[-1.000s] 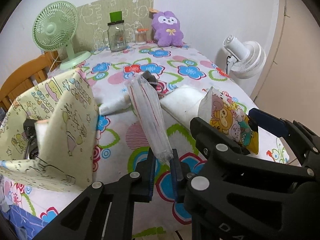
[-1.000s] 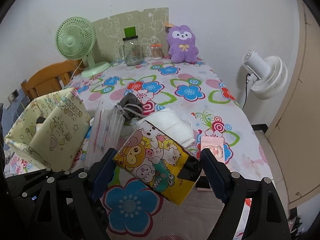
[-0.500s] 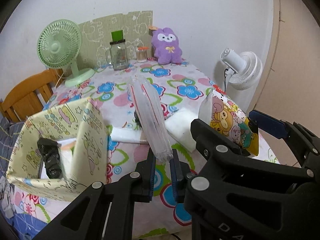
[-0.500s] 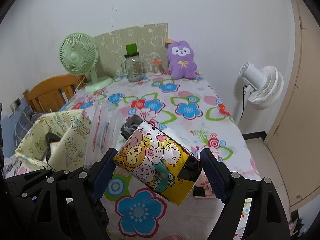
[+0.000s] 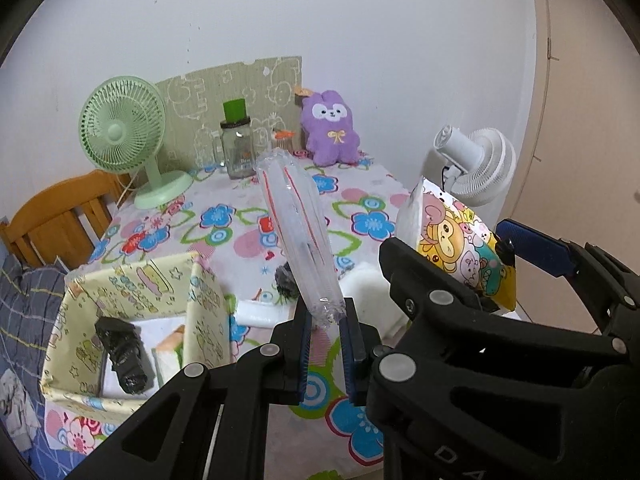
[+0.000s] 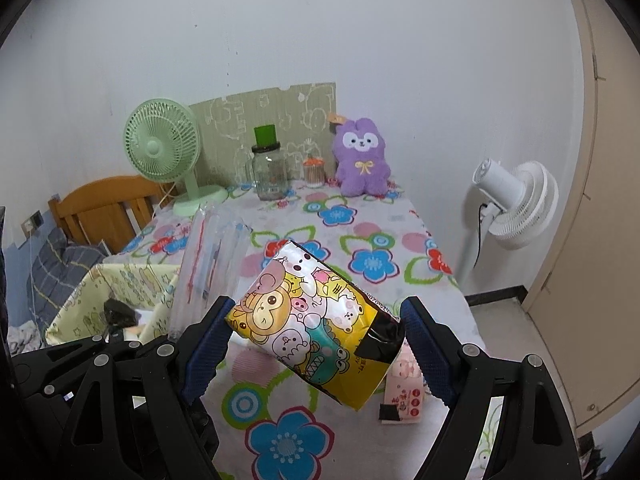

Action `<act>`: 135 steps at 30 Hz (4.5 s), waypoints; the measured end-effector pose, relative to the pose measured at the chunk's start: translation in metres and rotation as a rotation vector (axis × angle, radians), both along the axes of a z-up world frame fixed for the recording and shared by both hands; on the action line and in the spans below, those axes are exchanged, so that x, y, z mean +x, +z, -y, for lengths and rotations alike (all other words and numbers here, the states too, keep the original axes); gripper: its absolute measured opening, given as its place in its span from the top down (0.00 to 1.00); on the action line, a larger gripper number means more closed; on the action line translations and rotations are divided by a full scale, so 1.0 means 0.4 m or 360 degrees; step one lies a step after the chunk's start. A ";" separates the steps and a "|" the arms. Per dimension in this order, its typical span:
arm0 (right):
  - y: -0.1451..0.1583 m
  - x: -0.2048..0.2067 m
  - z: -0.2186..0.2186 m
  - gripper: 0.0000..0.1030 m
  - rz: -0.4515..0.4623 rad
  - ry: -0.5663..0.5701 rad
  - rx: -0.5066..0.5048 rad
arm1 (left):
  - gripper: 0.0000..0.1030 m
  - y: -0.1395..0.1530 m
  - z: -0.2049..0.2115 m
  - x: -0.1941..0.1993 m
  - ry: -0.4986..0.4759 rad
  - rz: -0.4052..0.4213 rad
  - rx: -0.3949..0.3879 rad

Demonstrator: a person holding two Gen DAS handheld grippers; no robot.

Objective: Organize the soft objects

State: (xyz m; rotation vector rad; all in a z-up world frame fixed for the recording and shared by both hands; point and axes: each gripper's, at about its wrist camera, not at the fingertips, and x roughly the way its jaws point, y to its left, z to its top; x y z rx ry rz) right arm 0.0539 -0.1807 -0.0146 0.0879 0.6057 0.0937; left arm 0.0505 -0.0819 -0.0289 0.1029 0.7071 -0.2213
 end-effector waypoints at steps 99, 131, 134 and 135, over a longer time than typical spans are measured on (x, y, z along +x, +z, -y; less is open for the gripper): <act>-0.101 0.179 -0.600 0.14 -0.0312 0.0722 -0.0084 | 0.35 -0.114 -0.534 0.070 0.0605 -0.0202 -0.0084; 0.007 0.118 -0.402 0.13 -0.0090 0.0524 -0.0051 | 0.13 -0.009 -0.381 0.033 0.0456 -0.0013 -0.0062; 0.020 0.107 -0.377 0.13 -0.0072 0.0502 -0.0042 | 0.12 0.004 -0.357 0.028 0.0437 0.0014 -0.0053; 0.023 0.103 -0.369 0.13 -0.0066 0.0496 -0.0039 | 0.12 0.008 -0.351 0.025 0.0431 0.0020 -0.0052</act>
